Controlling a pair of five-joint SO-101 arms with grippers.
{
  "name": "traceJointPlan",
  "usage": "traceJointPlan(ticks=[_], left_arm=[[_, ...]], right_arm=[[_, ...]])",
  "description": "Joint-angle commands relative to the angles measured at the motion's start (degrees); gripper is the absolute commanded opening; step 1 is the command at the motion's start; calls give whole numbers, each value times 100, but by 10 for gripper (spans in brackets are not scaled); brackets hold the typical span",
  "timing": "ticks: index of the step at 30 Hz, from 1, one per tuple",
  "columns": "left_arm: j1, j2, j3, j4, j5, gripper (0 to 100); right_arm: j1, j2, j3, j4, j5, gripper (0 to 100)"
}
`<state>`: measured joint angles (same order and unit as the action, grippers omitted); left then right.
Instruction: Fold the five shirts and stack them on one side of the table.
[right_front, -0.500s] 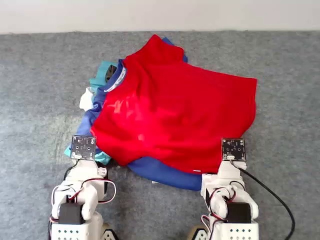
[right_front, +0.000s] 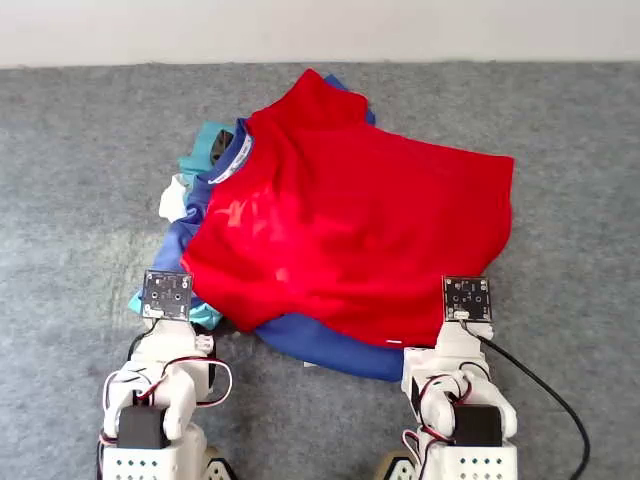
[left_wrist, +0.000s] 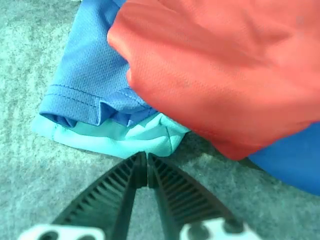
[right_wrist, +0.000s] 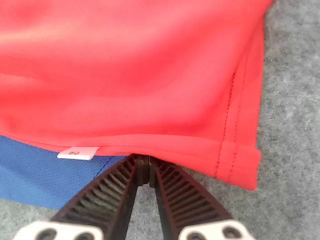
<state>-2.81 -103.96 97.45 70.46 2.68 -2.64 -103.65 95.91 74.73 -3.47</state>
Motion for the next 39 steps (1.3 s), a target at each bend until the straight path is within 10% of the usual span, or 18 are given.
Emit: traceJointPlan(ticks=[1,39], left_arm=[[-26,-79,-101,35,18,14],[589,-79,-101,35,26,14]], right_arm=[[-22,-31,44,22,44,9],[-22,-31,44,22,44,9]])
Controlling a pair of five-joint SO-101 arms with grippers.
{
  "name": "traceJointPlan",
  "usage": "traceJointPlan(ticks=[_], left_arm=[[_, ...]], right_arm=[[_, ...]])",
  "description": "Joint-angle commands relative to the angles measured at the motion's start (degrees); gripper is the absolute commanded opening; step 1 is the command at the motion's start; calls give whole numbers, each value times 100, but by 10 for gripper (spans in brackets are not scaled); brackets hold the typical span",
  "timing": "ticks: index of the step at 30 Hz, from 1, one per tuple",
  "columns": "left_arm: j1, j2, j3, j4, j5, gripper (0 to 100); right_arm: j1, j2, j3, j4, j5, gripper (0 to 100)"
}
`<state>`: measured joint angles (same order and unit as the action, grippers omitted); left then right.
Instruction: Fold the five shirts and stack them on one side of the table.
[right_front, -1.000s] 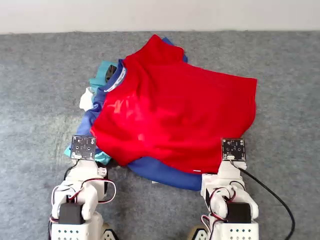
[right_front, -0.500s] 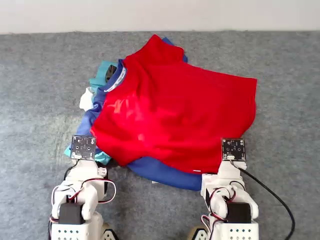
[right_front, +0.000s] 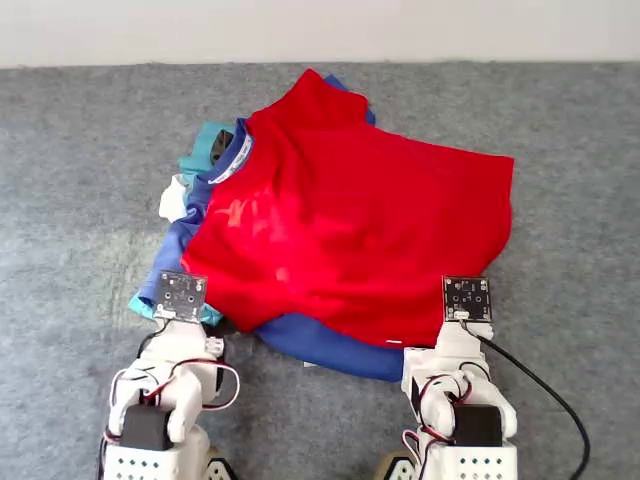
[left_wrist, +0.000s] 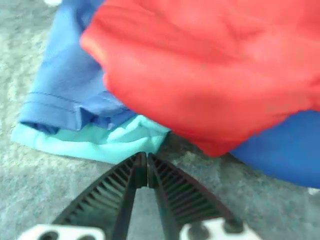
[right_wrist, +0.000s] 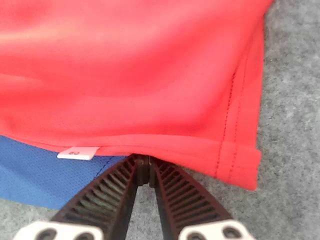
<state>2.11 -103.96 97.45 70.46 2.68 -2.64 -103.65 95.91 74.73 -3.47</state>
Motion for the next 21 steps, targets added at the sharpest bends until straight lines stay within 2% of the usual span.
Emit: traceJointPlan(ticks=[1,4,10,17,21], left_arm=[[97,-79,-101,35,26,14],[114,-79,-101,105,35,14],[-360,-79,-338,281,-79,15],[-1187,-79,-840,334,-2066,15],[-1266,-79,-971,-97,-2541,15]], right_arm=[[-22,-31,44,22,44,9],[-22,-31,44,22,44,9],[-22,-31,44,22,44,9],[-22,-31,44,22,44,9],[-22,-31,44,22,44,9]])
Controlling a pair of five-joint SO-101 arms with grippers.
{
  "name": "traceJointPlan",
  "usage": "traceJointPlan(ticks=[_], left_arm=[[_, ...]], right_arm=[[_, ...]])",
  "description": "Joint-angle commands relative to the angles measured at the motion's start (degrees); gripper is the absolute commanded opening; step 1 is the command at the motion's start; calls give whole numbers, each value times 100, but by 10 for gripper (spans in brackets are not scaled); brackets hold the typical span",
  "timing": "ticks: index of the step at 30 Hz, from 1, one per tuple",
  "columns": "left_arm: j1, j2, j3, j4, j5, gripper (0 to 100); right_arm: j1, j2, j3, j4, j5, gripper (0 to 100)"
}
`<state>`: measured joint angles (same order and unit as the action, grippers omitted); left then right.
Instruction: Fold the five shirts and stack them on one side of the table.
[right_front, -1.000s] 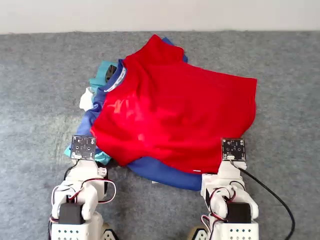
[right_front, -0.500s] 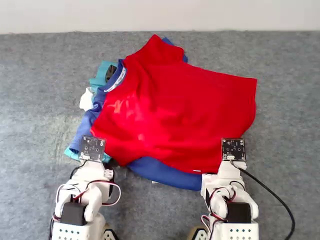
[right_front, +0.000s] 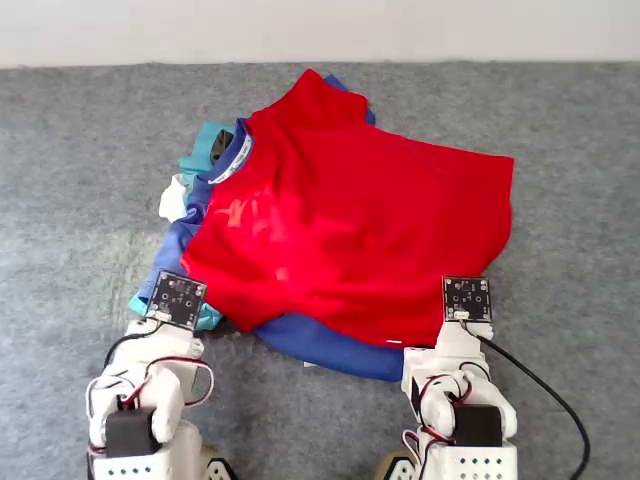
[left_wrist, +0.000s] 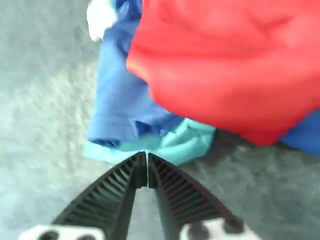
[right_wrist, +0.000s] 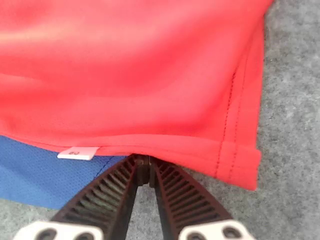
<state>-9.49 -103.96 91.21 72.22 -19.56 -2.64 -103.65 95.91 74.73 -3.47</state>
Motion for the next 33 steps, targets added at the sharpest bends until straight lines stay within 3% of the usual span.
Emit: traceJointPlan(ticks=[1,7,13,17,21,26,29,33], left_arm=[[-79,-79,-532,-290,-413,16],[607,677,-2088,211,-598,73],[668,3437,-4022,396,-598,76],[976,5292,-5455,1327,-879,85],[1240,6673,-6510,2127,-1547,182],[1257,7692,-7178,2127,-1758,299],[1398,8167,-7257,2127,-2215,305],[1618,8721,-7257,1934,-2242,305]], right_arm=[[-22,-31,44,22,44,9],[-22,-31,44,22,44,9],[-22,-31,44,22,44,9],[-22,-31,44,22,44,9],[-22,-31,44,22,44,9],[-22,-31,44,22,44,9],[-22,-31,44,22,44,9],[-22,-31,44,22,44,9]])
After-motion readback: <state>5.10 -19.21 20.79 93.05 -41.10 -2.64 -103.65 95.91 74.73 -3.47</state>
